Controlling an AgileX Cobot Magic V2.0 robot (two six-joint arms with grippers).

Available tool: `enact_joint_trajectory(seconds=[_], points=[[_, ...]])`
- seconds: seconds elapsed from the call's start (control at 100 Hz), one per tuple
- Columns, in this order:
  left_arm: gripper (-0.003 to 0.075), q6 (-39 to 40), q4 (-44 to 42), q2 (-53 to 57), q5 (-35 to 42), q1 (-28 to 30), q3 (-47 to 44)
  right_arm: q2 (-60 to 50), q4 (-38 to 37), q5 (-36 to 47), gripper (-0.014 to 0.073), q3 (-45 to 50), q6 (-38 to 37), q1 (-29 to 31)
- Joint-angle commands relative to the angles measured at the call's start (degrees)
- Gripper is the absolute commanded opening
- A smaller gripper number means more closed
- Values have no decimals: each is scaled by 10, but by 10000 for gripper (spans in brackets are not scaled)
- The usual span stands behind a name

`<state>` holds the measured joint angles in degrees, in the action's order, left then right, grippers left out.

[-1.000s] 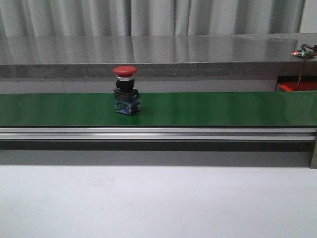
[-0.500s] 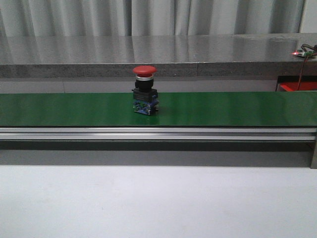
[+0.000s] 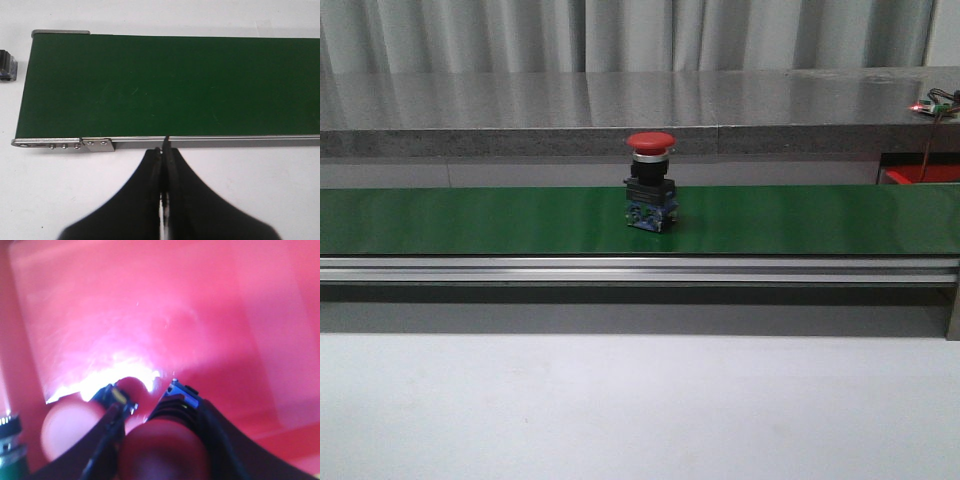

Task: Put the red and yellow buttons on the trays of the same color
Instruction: 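Carry the red button into the red tray and open the right gripper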

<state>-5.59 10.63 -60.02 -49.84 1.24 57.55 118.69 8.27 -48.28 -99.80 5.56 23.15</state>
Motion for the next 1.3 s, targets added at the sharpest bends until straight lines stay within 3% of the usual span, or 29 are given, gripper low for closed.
enact_joint_trajectory(seconds=[0.0, 0.3, 0.37, 0.48, 0.59, 0.86, 1.29], points=[[-20, 0, 11, 7, 29, -4, 14, -14, 7, 8, 141, -34, 8, 3], [-19, 0, 11, 7, 29, -4, 14, 11, 7, -2, 174, -41, 8, 13], [-20, 0, 11, 7, 29, -4, 14, 11, 7, -5, 254, -41, 6, 23], [-19, 0, 11, 7, 29, -4, 14, 11, 7, -11, 452, -41, 4, 38], [-20, 0, 11, 7, 29, -4, 14, 11, 16, -8, 547, -41, 4, 51], [-19, 0, 11, 7, 29, -4, 14, 5, 51, -17, 558, -58, 9, 62], [-19, 0, 11, 7, 29, -4, 14, -41, 85, -139, 558, -162, 34, 15]])
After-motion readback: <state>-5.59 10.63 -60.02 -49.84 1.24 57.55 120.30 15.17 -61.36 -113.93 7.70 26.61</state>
